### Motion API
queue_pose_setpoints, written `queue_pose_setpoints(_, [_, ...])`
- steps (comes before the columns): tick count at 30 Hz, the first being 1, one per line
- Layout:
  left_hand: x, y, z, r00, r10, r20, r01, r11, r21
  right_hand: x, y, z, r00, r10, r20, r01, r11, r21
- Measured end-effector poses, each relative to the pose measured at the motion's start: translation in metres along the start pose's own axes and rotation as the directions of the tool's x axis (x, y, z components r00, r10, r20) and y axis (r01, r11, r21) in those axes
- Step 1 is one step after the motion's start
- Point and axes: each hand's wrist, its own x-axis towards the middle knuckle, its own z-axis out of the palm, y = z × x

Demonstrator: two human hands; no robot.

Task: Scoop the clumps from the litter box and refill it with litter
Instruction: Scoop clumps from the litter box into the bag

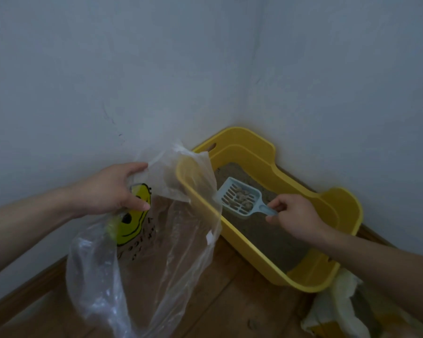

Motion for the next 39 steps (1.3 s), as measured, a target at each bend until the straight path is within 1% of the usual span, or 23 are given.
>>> queue_pose_setpoints(4, [-0.004, -0.002, 0.004, 1.0, -0.009, 0.01, 0.009, 0.999, 0.048, -0.013, -0.004, -0.006, 1.0, -0.009, -0.004, 0.009, 1.0, 0.008])
queue_pose_setpoints(10, [-0.005, -0.001, 0.009, 1.0, 0.002, 0.013, -0.002, 0.999, 0.048, -0.036, -0.015, -0.018, 1.0, -0.022, -0.014, 0.022, 0.999, 0.041])
queue_pose_setpoints(17, [-0.001, 0.0, 0.015, 1.0, -0.024, 0.017, 0.023, 0.997, 0.075, -0.062, -0.037, -0.034, 0.999, -0.043, -0.029, 0.045, 0.996, 0.082])
queue_pose_setpoints(21, [0.004, -0.004, 0.014, 0.998, -0.059, 0.032, 0.056, 0.994, 0.091, -0.079, -0.052, -0.044, 0.997, -0.082, 0.009, 0.08, 0.991, 0.109])
queue_pose_setpoints(24, [0.006, -0.004, 0.015, 0.998, -0.057, 0.032, 0.054, 0.995, 0.086, -0.087, -0.063, -0.041, 0.99, -0.129, 0.051, 0.122, 0.986, 0.114])
queue_pose_setpoints(27, [0.007, -0.003, 0.016, 0.999, -0.035, 0.019, 0.034, 0.998, 0.061, -0.088, -0.071, -0.03, 0.982, -0.163, 0.092, 0.157, 0.985, 0.067])
queue_pose_setpoints(30, [0.007, -0.003, 0.015, 1.0, -0.019, 0.011, 0.02, 1.0, -0.022, -0.084, -0.08, -0.015, 0.971, -0.192, 0.139, 0.192, 0.981, 0.015])
queue_pose_setpoints(34, [0.005, -0.007, 0.017, 1.0, 0.01, 0.027, -0.007, 0.994, -0.112, -0.078, -0.093, 0.004, 0.955, -0.253, 0.154, 0.265, 0.962, -0.067])
queue_pose_setpoints(37, [0.0, -0.01, 0.019, 0.999, 0.033, 0.04, -0.027, 0.986, -0.162, -0.072, -0.103, 0.014, 0.917, -0.363, 0.165, 0.389, 0.908, -0.16])
queue_pose_setpoints(39, [-0.003, -0.01, 0.019, 0.997, 0.045, 0.059, -0.033, 0.98, -0.196, -0.068, -0.108, 0.021, 0.871, -0.454, 0.188, 0.49, 0.834, -0.255])
